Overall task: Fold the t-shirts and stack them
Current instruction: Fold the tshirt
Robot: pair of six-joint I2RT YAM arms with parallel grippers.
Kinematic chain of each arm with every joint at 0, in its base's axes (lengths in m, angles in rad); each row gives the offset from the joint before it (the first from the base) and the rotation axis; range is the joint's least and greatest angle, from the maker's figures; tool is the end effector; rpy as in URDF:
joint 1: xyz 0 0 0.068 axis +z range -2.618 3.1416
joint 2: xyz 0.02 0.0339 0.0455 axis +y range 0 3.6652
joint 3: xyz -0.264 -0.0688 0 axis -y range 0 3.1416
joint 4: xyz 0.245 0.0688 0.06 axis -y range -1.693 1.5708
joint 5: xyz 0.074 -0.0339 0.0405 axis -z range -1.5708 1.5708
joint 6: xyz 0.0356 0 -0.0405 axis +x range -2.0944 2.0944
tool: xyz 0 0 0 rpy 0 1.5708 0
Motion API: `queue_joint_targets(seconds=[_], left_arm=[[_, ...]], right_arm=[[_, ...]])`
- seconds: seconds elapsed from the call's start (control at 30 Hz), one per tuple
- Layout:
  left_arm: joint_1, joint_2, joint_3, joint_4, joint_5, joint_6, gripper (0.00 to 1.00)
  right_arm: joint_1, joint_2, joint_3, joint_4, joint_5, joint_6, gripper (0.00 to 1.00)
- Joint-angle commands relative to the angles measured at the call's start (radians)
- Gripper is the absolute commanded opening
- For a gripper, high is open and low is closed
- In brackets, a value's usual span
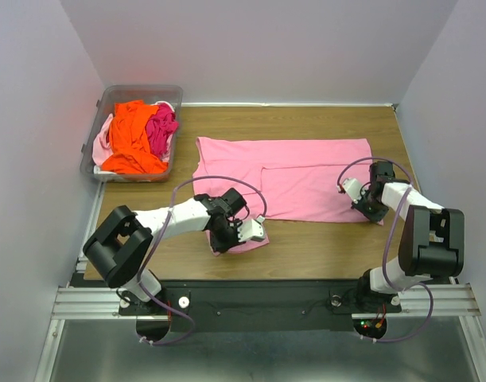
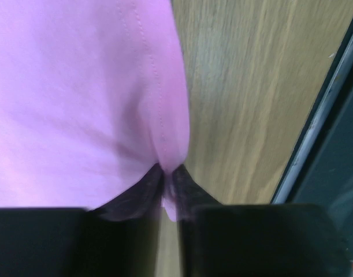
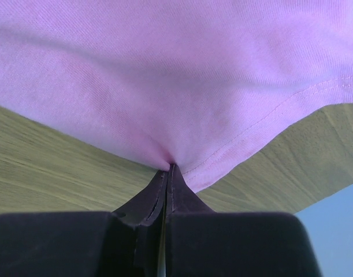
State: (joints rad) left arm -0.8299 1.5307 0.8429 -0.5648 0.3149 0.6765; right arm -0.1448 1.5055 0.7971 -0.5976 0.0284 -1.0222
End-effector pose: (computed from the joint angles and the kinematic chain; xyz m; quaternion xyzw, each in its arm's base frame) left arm 0.1745 -0.2071 0.1657 0.6851 0.6944 -0.1664 0.1441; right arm 0.2537 -0.0380 0.1573 -0.4193 0.8981 -0.0845 0.1024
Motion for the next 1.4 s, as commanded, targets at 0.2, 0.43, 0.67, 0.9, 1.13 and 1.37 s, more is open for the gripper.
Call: queue_joint_targets(seconds=[0.2, 0.43, 0.67, 0.9, 1.13, 1.37], left_arm=[[-0.006, -0.142, 0.117, -0.188, 0.016, -0.040, 0.00], [0.046, -0.257, 0.165, -0.308, 0.085, -0.060, 0.00], [0.144, -0.300, 0.310, -0.323, 0.072, -0.025, 0.00], [0.273, -0.160, 0.548, -0.314, 0.058, 0.026, 0.00], [0.356, 0.005, 0.720, -0.277, 0.056, 0.055, 0.00], [0.425, 0.153, 0.851, -0.234, 0.058, 0.086, 0.00]], right_arm=[[-0.015, -0.079, 0.047, 0.022, -0.013, -0.018, 0.01], [-0.035, -0.194, 0.016, -0.040, -0.021, -0.059, 0.01], [-0.061, -0.217, 0.074, -0.079, -0.059, -0.069, 0.01], [-0.064, -0.087, 0.235, -0.091, -0.085, -0.052, 0.01], [-0.065, 0.094, 0.416, -0.091, -0.102, -0.039, 0.00], [-0.065, 0.266, 0.585, -0.091, -0.094, -0.041, 0.01]])
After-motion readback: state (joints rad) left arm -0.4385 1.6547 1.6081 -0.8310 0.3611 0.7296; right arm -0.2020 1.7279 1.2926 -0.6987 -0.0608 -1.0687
